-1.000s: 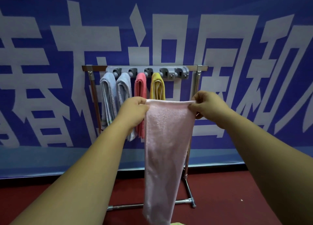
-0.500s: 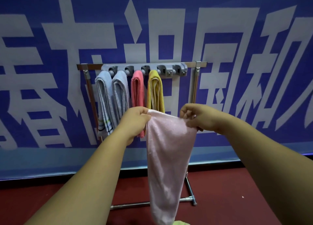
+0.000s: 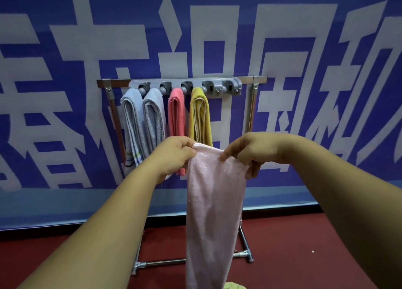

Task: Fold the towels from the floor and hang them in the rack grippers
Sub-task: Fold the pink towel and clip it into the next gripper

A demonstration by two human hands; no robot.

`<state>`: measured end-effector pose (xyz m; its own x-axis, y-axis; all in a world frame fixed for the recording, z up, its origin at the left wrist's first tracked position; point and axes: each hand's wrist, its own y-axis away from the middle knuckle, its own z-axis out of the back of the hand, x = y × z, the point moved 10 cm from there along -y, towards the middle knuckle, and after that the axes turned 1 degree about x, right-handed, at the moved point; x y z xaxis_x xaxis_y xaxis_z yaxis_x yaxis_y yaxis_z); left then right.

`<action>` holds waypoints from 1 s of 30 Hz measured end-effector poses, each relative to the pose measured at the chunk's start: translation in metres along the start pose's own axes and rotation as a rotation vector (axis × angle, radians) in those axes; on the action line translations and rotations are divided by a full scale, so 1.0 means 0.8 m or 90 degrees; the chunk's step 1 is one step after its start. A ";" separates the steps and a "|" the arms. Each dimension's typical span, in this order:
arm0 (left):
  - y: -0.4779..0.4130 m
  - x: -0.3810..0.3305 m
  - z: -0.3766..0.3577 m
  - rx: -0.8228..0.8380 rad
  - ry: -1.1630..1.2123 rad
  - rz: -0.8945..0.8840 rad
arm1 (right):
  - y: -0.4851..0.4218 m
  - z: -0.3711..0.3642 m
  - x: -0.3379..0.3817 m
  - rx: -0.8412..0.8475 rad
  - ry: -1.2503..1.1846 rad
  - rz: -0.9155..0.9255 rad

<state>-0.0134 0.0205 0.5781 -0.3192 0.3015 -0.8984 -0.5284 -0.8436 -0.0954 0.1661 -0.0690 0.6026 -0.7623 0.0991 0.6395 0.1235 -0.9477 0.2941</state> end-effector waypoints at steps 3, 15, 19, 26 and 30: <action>0.003 -0.003 -0.004 0.006 0.013 -0.013 | -0.001 0.001 0.003 -0.028 -0.037 0.000; 0.013 -0.013 -0.019 0.004 0.101 -0.042 | -0.007 0.017 0.032 -0.146 0.117 0.070; 0.017 -0.015 -0.028 0.001 0.136 -0.051 | -0.007 0.017 0.045 -0.186 0.123 0.102; 0.022 -0.011 -0.028 -0.043 0.191 -0.045 | -0.009 0.016 0.050 -0.150 0.079 0.086; 0.023 -0.011 -0.031 -0.041 0.207 -0.045 | -0.005 0.018 0.053 -0.183 0.138 0.116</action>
<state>-0.0009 -0.0089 0.5736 -0.0111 0.2113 -0.9774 -0.4857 -0.8555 -0.1794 0.1426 -0.0565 0.6383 -0.8648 -0.1150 0.4888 0.1090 -0.9932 -0.0409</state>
